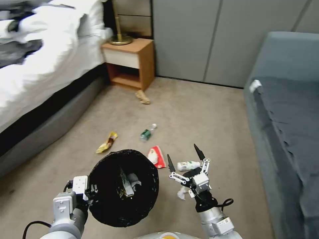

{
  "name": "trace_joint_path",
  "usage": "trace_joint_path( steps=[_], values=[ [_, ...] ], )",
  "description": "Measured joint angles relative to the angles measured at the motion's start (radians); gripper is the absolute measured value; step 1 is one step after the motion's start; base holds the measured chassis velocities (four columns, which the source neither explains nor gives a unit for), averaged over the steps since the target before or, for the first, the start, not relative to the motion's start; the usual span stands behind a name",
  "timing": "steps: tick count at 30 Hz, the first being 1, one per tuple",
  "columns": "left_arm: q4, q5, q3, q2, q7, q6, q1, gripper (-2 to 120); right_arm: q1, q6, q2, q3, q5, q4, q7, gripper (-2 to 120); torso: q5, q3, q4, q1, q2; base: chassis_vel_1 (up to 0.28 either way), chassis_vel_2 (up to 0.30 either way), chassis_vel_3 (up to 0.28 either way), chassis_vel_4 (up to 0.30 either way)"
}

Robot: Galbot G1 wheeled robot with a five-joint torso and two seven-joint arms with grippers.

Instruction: Pick up the trash bin, then pick up the garbage from the floor and place it into the trash bin.

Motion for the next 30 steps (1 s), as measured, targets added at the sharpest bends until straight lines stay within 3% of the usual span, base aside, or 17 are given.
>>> trace_joint_path(
  steps=[16,30],
  values=[
    [0.000,0.002,0.001,0.001,0.001,-0.003,-0.002,0,-0.004,-0.033,-0.009,0.011,-0.008,0.012,0.021,100,0.0000,0.000,-0.0002,0.000,0.000,0.022,0.019,0.017,0.020],
    [0.005,0.000,0.001,0.003,0.005,-0.003,-0.006,0,-0.016,-0.162,-0.022,0.024,-0.049,0.050,0.118,100,0.0000,0.000,-0.0002,0.000,0.000,0.000,0.000,0.000,0.000]
  ],
)
